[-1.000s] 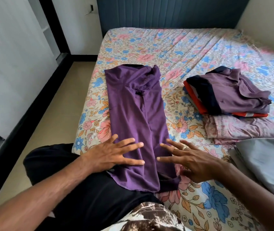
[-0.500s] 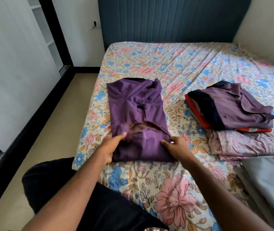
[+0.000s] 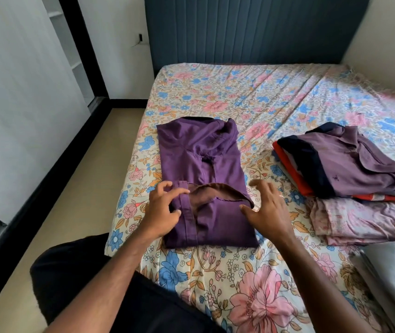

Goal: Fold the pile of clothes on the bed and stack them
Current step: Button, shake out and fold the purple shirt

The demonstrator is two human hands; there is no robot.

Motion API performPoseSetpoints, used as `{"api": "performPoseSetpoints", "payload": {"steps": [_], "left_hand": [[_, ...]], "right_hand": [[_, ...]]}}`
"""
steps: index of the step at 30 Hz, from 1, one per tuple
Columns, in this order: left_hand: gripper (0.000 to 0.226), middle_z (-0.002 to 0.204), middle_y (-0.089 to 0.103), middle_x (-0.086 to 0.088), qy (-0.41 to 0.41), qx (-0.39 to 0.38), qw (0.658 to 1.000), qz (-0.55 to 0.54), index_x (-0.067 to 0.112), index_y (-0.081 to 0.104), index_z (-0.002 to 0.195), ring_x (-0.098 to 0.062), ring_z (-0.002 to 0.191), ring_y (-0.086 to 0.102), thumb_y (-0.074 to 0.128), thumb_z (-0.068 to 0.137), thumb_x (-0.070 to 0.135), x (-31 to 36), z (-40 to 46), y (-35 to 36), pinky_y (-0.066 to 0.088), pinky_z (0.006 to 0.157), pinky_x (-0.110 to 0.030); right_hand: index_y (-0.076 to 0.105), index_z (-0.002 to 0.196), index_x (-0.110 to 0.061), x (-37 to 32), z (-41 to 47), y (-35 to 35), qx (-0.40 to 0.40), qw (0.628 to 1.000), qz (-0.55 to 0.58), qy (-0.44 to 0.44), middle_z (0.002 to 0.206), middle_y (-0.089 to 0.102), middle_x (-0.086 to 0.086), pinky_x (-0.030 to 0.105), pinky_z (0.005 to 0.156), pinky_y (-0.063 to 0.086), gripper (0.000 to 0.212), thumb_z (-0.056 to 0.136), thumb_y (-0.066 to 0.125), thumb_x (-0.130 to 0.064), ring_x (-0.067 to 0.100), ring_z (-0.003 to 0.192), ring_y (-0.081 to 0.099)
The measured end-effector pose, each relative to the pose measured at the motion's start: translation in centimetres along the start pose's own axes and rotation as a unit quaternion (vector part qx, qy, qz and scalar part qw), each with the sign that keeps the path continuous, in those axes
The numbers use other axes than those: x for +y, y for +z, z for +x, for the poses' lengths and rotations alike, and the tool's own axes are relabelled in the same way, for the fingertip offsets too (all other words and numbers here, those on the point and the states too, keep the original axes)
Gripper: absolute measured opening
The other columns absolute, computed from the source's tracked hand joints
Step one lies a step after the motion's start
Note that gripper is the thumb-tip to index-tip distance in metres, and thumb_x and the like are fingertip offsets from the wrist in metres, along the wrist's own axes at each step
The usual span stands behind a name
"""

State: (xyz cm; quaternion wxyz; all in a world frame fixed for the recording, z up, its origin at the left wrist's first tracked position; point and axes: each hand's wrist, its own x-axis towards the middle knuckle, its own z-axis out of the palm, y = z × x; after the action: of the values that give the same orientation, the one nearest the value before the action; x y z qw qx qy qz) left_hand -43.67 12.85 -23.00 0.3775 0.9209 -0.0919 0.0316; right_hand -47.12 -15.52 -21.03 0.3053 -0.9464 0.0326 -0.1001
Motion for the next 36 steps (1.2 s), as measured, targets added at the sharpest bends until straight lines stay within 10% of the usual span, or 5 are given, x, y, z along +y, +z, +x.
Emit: {"api": "performPoseSetpoints", "payload": {"steps": [8, 14, 21, 28, 36], "left_hand": [[0.006, 0.144, 0.041, 0.012, 0.163, -0.105, 0.948, 0.252, 0.037, 0.073, 0.092, -0.014, 0.133, 0.027, 0.074, 0.086, 0.035, 2.0, 3.1, -3.0, 0.023, 0.096, -0.040], [0.007, 0.097, 0.053, 0.009, 0.292, 0.119, 0.938, 0.145, 0.030, 0.076, 0.090, -0.013, 0.098, 0.046, 0.077, 0.083, 0.028, 3.3, 2.8, -1.5, 0.023, 0.083, -0.034], [0.022, 0.089, 0.057, 0.013, 0.244, 0.051, 0.952, 0.177, 0.027, 0.056, 0.101, -0.016, 0.088, 0.053, 0.070, 0.085, 0.026, 0.9, 0.9, 0.3, 0.037, 0.076, -0.038], [0.067, 0.130, 0.057, 0.005, 0.323, -0.063, 0.900, 0.286, 0.030, 0.058, 0.123, -0.015, 0.122, 0.051, 0.045, 0.084, 0.082, -5.3, -4.1, -1.8, 0.042, 0.099, -0.043], [0.069, 0.135, 0.060, 0.007, 0.233, -0.092, 0.941, 0.226, 0.034, 0.050, 0.139, -0.009, 0.122, 0.056, 0.080, 0.077, 0.035, -4.8, -4.2, -0.7, 0.049, 0.098, -0.043]], "right_hand": [[0.052, 0.129, -0.052, -4.5, 3.5, 4.8, -0.203, 0.950, -0.146, -0.185, 0.138, 0.055, -0.028, 0.059, 0.100, 0.032, 0.044, 0.086, 0.058, -0.062, 0.015, 0.130, 0.046], [0.070, 0.116, -0.037, -5.5, 4.8, 5.5, -0.089, 0.989, -0.054, -0.107, 0.108, 0.074, -0.013, 0.043, 0.086, 0.035, 0.026, 0.092, 0.062, -0.044, 0.018, 0.106, 0.065], [0.054, 0.112, -0.034, -2.5, 3.2, 4.2, -0.077, 0.989, -0.004, -0.124, 0.108, 0.063, -0.015, 0.039, 0.086, 0.053, 0.043, 0.080, 0.076, -0.052, 0.012, 0.096, 0.064], [0.028, 0.154, -0.049, 4.8, -3.8, 0.0, -0.235, 0.946, -0.098, -0.199, 0.165, 0.004, -0.032, 0.030, 0.123, -0.003, 0.085, 0.080, 0.056, -0.078, -0.012, 0.150, -0.001], [0.026, 0.151, -0.047, 4.7, -4.0, 1.2, -0.170, 0.959, -0.109, -0.198, 0.161, 0.021, -0.023, 0.029, 0.124, 0.002, 0.059, 0.093, 0.030, -0.052, -0.019, 0.145, 0.001]]}}
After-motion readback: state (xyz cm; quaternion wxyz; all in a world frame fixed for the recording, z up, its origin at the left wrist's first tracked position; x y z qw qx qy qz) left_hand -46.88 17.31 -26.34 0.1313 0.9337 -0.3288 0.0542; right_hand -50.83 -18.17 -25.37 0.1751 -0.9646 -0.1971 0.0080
